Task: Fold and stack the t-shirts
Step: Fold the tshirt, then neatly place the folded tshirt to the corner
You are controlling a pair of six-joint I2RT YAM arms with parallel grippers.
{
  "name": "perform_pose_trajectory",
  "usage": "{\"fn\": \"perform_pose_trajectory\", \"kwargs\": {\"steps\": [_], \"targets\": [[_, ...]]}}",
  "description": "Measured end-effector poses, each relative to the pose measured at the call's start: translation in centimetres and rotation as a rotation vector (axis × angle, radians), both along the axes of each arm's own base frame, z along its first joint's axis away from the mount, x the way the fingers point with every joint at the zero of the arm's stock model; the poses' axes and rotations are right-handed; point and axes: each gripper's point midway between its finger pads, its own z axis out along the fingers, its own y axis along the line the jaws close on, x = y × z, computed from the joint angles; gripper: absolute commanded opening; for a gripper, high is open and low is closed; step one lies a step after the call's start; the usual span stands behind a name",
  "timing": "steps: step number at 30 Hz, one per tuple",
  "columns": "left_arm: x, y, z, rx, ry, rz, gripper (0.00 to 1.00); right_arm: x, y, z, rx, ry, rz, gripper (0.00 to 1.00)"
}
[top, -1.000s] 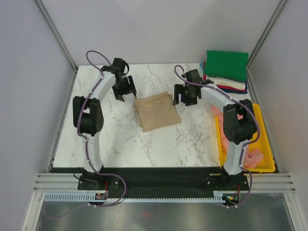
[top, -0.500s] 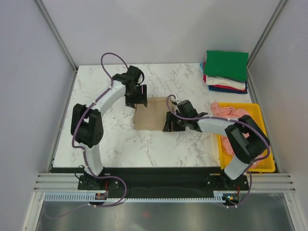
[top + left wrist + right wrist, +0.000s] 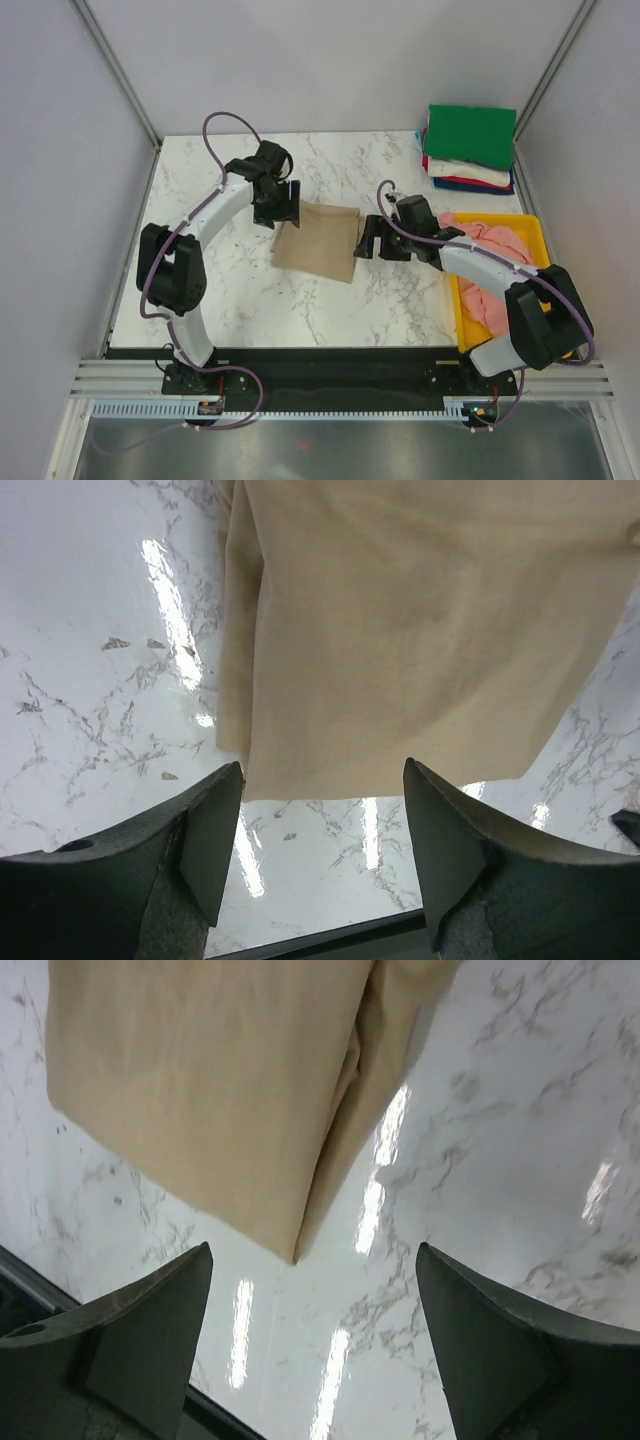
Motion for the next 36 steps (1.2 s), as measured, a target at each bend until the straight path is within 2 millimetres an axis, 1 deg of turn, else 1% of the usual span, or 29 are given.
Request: {"fn": "perform_pose_trajectory", "kwargs": {"steps": [2, 5, 7, 8, 11, 12, 14, 17, 21, 25, 30, 33, 34, 35, 36], "targets": [[-0.5, 0.2, -0.9, 0.011, 0.024, 0.000, 0.72, 2.2, -0.3, 0.6, 0.010, -0.006, -0.036, 0.90], [-1.1, 0.5, -2.2, 0.028, 0.059, 0.001, 0.72, 5.3, 0.9, 0.6, 0.035, -0.007, -0.040, 0.90], [-1.5, 0.7, -3.2, 0.043, 0.085, 0.002, 0.71, 7.2, 1.7, -0.1, 0.052, -0.003, -0.043, 0.89], [-1.6, 0.8, -3.7, 0.050, 0.097, 0.003, 0.71, 8.0, 2.1, -0.9, 0.063, 0.011, -0.048, 0.89], [-2.0, 1.3, -5.6, 0.086, 0.149, 0.007, 0.69, 9.7, 1.7, -3.4, 0.067, 0.064, -0.094, 0.88], [-2.1, 1.4, -6.4, 0.097, 0.168, 0.006, 0.68, 9.9, 1.6, -4.2, 0.081, 0.088, -0.111, 0.88], [-2.6, 1.7, -7.6, 0.117, 0.204, 0.006, 0.68, 11.0, 1.2, -3.9, 0.097, 0.074, -0.141, 0.88], [-3.7, 2.5, -8.9, 0.154, 0.244, 0.010, 0.68, 11.8, 1.0, -3.9, 0.129, 0.075, -0.172, 0.88], [-5.0, 3.2, -9.7, 0.181, 0.284, 0.012, 0.68, 12.6, 1.4, -3.9, 0.160, 0.059, -0.183, 0.87], [-5.1, 3.3, -9.7, 0.183, 0.288, 0.011, 0.68, 14.0, 2.5, -3.8, 0.220, 0.041, -0.173, 0.84], [-5.1, 3.3, -9.7, 0.183, 0.289, 0.011, 0.68, 14.6, 3.6, -3.9, 0.286, 0.026, -0.158, 0.80], [-5.1, 3.3, -9.7, 0.182, 0.289, 0.010, 0.67, 14.8, 4.2, -4.0, 0.324, 0.019, -0.147, 0.73], [-5.1, 3.2, -9.7, 0.182, 0.289, 0.010, 0.67, 14.7, 4.3, -4.1, 0.338, 0.015, -0.144, 0.67], [-5.1, 3.2, -9.7, 0.182, 0.289, 0.010, 0.67, 14.7, 4.4, -4.2, 0.347, 0.014, -0.142, 0.64], [-5.1, 3.2, -9.7, 0.182, 0.289, 0.010, 0.67, 14.5, 4.6, -4.4, 0.358, 0.020, -0.141, 0.57]]}}
